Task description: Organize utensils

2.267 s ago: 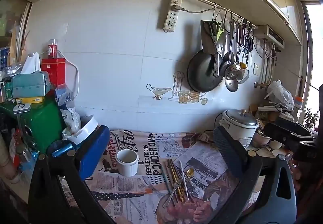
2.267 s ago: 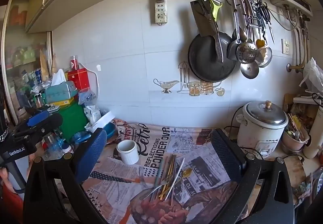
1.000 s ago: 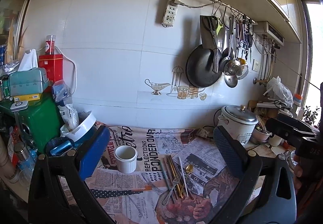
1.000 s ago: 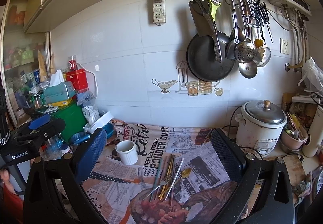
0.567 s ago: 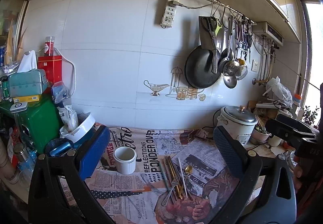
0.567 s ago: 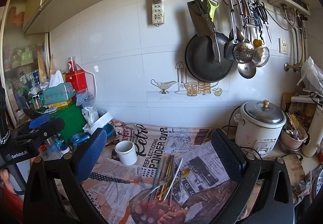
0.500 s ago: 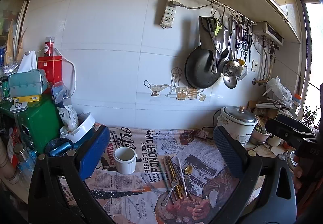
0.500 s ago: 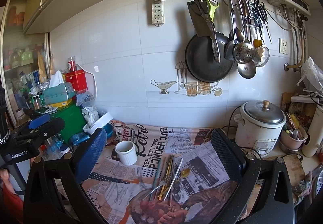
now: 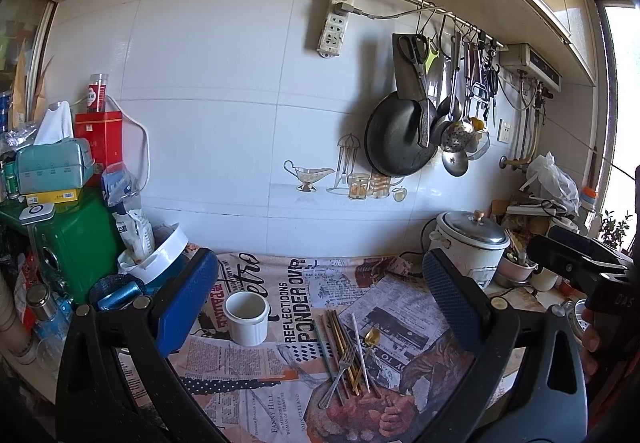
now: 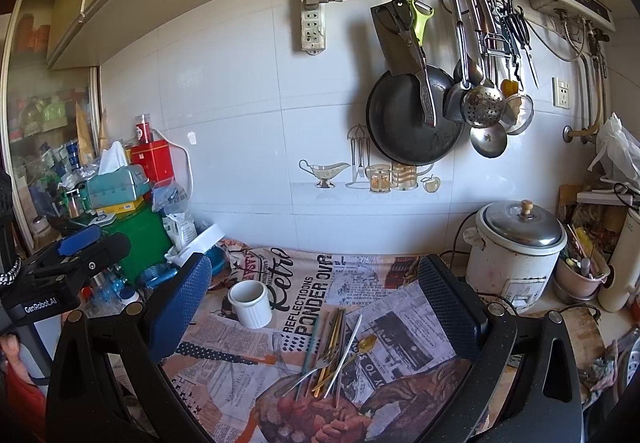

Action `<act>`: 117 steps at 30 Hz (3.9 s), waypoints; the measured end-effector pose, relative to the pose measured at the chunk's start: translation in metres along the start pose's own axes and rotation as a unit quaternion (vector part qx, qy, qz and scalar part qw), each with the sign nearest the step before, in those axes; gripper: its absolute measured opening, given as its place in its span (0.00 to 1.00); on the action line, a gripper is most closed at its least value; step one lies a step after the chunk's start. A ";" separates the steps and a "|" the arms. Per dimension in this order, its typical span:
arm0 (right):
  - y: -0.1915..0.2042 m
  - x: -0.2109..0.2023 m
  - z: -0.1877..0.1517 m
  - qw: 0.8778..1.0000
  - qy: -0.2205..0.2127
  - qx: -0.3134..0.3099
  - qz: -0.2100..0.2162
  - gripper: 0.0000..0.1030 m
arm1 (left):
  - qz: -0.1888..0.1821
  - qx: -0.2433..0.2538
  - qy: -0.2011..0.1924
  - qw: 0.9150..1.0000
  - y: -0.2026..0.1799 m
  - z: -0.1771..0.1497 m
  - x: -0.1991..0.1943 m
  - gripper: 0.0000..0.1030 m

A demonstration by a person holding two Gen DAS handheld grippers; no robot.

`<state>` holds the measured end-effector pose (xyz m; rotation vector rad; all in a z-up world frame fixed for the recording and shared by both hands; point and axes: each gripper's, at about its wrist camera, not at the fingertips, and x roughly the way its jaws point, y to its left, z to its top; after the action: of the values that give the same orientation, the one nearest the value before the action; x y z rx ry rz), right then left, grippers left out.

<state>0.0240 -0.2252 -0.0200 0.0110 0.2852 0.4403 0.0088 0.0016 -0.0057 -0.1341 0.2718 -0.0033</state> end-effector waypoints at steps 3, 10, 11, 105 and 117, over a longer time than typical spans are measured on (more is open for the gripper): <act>-0.001 -0.001 0.000 1.000 -0.001 0.000 0.000 1.00 | 0.000 0.000 0.000 1.000 0.000 0.000 0.000 1.00; -0.004 0.002 0.002 1.000 0.001 0.002 -0.001 1.00 | -0.001 0.000 0.001 1.000 -0.004 0.005 0.002 1.00; -0.006 0.004 0.001 1.000 0.003 0.003 -0.001 1.00 | -0.001 0.000 0.002 1.000 -0.005 0.006 0.004 1.00; -0.100 0.367 -0.194 0.869 0.472 0.126 0.080 0.17 | -0.026 -0.062 0.429 0.901 -0.010 -0.219 0.338 0.24; -0.090 0.376 -0.193 0.876 0.468 0.100 0.064 0.09 | -0.022 -0.067 0.408 0.910 -0.010 -0.205 0.330 0.24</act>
<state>0.3344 -0.1579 -0.3137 0.0186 1.2974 0.5222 0.2720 -0.0421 -0.2881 -0.2724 1.1104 -0.0876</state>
